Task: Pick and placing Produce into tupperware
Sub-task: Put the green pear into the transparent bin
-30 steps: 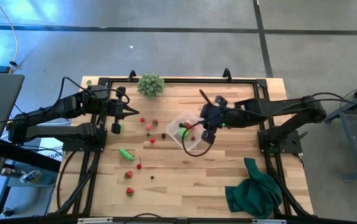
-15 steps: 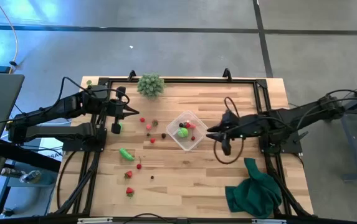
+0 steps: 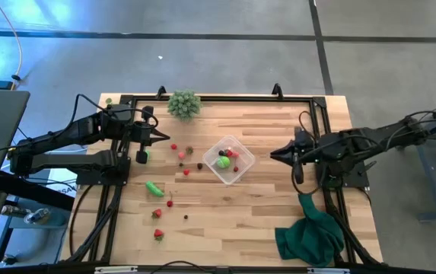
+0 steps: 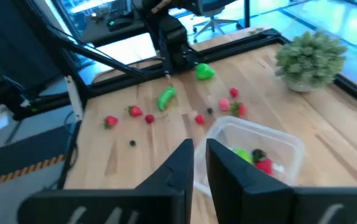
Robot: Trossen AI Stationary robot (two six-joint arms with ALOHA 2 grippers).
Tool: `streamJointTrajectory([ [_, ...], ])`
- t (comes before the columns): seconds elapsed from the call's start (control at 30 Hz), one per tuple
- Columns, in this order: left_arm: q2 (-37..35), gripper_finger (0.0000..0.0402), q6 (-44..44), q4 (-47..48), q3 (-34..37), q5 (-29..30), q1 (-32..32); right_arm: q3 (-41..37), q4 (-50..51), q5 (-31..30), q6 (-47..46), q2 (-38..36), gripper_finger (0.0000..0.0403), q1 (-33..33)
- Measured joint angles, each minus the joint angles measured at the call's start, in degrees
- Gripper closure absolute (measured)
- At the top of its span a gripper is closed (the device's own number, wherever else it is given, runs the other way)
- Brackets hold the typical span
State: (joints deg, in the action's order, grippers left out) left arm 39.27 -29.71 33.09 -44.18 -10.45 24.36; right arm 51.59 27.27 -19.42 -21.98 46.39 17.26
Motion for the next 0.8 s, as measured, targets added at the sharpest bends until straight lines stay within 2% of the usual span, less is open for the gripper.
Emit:
streamJointTrajectory([
  [0.2, -0.02, 0.0401, 0.0, 0.01, 0.0, 0.0, 0.01, 0.0, 3.65, 0.12, 1.1, -1.48, 0.0378, 0.0],
  [0.8, 0.0, 0.0401, 0.0, 0.01, 0.0, 0.01, -0.01, 0.0, 3.56, -0.33, 4.5, -1.06, 0.0378, -1.19],
])
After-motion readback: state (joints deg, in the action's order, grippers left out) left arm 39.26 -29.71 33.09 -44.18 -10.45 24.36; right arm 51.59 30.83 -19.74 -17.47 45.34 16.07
